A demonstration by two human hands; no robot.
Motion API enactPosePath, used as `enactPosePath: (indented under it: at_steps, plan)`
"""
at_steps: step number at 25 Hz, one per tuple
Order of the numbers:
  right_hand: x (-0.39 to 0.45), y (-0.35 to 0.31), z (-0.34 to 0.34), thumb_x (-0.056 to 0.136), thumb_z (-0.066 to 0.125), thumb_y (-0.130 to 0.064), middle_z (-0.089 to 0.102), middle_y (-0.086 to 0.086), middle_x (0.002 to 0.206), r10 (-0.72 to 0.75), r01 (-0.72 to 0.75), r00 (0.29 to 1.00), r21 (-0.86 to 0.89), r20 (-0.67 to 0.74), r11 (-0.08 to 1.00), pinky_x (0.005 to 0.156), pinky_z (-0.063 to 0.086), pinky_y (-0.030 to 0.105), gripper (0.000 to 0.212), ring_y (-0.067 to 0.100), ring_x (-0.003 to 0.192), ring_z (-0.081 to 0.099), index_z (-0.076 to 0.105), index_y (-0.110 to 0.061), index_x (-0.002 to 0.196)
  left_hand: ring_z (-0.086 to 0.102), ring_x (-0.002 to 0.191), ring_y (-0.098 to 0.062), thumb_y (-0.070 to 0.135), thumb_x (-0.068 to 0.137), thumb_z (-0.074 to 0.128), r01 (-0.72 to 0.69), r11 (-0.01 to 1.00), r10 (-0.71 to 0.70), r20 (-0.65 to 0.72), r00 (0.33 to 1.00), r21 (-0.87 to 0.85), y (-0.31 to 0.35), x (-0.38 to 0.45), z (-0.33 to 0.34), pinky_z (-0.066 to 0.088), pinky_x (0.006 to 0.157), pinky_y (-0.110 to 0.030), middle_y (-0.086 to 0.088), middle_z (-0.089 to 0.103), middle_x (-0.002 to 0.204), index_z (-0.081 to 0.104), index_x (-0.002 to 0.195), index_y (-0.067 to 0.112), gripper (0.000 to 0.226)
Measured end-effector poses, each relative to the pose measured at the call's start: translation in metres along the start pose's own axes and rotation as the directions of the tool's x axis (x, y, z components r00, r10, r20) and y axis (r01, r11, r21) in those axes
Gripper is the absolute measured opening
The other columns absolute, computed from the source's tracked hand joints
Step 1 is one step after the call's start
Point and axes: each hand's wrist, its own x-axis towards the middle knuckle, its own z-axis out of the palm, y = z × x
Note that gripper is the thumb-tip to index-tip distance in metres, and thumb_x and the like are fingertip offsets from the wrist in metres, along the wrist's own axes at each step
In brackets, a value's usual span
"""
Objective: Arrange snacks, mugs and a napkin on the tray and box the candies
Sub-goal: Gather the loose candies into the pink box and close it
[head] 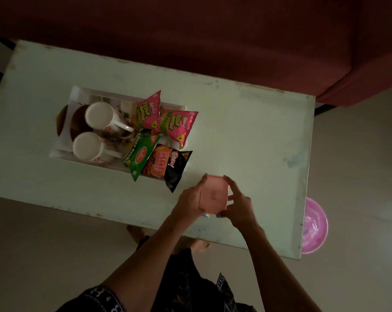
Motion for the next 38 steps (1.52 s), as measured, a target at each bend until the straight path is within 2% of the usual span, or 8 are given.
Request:
enactPosePath:
  at_steps: [4, 11, 16, 22, 25, 28, 31, 38]
  plan:
    - [-0.001, 0.004, -0.004, 0.062, 0.069, 0.015, 0.065, 0.016, 0.101, 0.007, -0.008, 1.000, 0.070, 0.018, 0.997, 0.066, 0.061, 0.040, 0.106, 0.027, 0.068, 0.071, 0.029, -0.042, 0.142, 0.060, 0.081, -0.011, 0.000, 0.064, 0.078, -0.027, 0.996, 0.029, 0.013, 1.000, -0.084, -0.006, 0.001, -0.003, 0.049, 0.072, -0.014, -0.019, 0.059, 0.119, 0.007, 0.146, 0.023, 0.111]
    - [0.001, 0.005, -0.003, 0.064, 0.067, 0.019, 0.066, 0.013, 0.092, -0.003, 0.003, 1.000, 0.112, 0.004, 0.994, 0.054, 0.058, 0.022, 0.104, 0.014, 0.058, 0.069, 0.032, -0.039, 0.142, 0.061, 0.087, -0.015, 0.001, 0.063, 0.080, -0.012, 0.993, 0.010, -0.014, 1.000, -0.118, -0.007, 0.000, -0.005, 0.058, 0.077, -0.031, -0.017, 0.060, 0.114, 0.012, 0.145, 0.028, 0.110]
    - [-0.001, 0.003, -0.007, 0.061, 0.074, 0.009, 0.068, 0.009, 0.086, 0.046, -0.046, 0.999, 0.166, 0.008, 0.985, 0.068, 0.059, 0.035, 0.105, 0.026, 0.078, 0.070, 0.031, -0.043, 0.141, 0.061, 0.088, -0.017, -0.004, 0.064, 0.077, 0.030, 0.990, -0.030, -0.002, 1.000, -0.135, 0.006, -0.003, -0.006, 0.057, 0.074, -0.025, -0.018, 0.062, 0.114, 0.012, 0.145, 0.022, 0.107]
    - [0.000, 0.004, 0.002, 0.077, 0.071, -0.002, 0.066, 0.007, 0.077, 0.288, -0.194, 0.944, 0.435, -0.161, 0.879, 0.071, 0.060, 0.042, 0.034, 0.026, 0.070, 0.065, 0.065, 0.001, 0.110, 0.061, 0.101, -0.025, -0.011, 0.073, 0.063, 0.107, 0.952, -0.122, -0.035, 0.992, -0.286, 0.017, -0.018, -0.002, 0.057, 0.080, -0.032, -0.016, 0.060, 0.116, -0.001, 0.146, 0.021, 0.102]
    - [0.015, -0.007, 0.002, 0.077, 0.071, -0.004, 0.068, 0.012, 0.080, 0.323, -0.160, 0.910, 0.500, -0.259, 0.851, 0.072, 0.059, 0.040, 0.027, 0.028, 0.073, 0.067, 0.070, 0.000, 0.104, 0.053, 0.119, -0.025, -0.007, 0.082, 0.056, 0.158, 0.902, -0.215, -0.101, 0.971, -0.402, 0.015, -0.032, 0.002, 0.045, 0.097, -0.024, -0.019, 0.052, 0.132, 0.024, 0.143, 0.008, 0.070]
    - [0.037, -0.030, 0.003, 0.077, 0.071, -0.008, 0.071, 0.013, 0.081, 0.320, -0.152, 0.892, 0.457, -0.318, 0.876, 0.077, 0.058, 0.048, 0.024, 0.032, 0.077, 0.070, 0.072, -0.004, 0.100, 0.059, 0.111, -0.017, 0.001, 0.089, 0.051, 0.128, 0.936, -0.192, -0.171, 0.966, -0.327, 0.005, -0.055, 0.001, 0.042, 0.089, -0.010, -0.016, 0.059, 0.126, 0.047, 0.130, 0.004, 0.041]
    - [0.060, -0.053, 0.011, 0.077, 0.070, -0.009, 0.070, 0.010, 0.075, 0.312, -0.152, 0.892, 0.434, -0.327, 0.888, 0.076, 0.059, 0.047, 0.022, 0.029, 0.071, 0.070, 0.074, -0.007, 0.098, 0.060, 0.110, -0.014, 0.003, 0.091, 0.048, 0.154, 0.930, -0.221, -0.172, 0.960, -0.334, -0.011, -0.075, -0.002, 0.042, 0.087, -0.010, -0.012, 0.062, 0.122, 0.051, 0.127, 0.005, 0.036]
    - [0.086, -0.079, 0.031, 0.080, 0.068, -0.011, 0.073, 0.018, 0.101, 0.279, -0.160, 0.898, 0.338, -0.341, 0.927, 0.085, 0.056, 0.048, 0.027, 0.035, 0.093, 0.069, 0.071, -0.008, 0.106, 0.060, 0.110, -0.013, 0.012, 0.095, 0.044, 0.152, 0.927, -0.243, -0.239, 0.940, -0.343, -0.044, -0.095, -0.023, 0.047, 0.090, -0.018, -0.009, 0.064, 0.121, 0.055, 0.123, 0.007, 0.031]
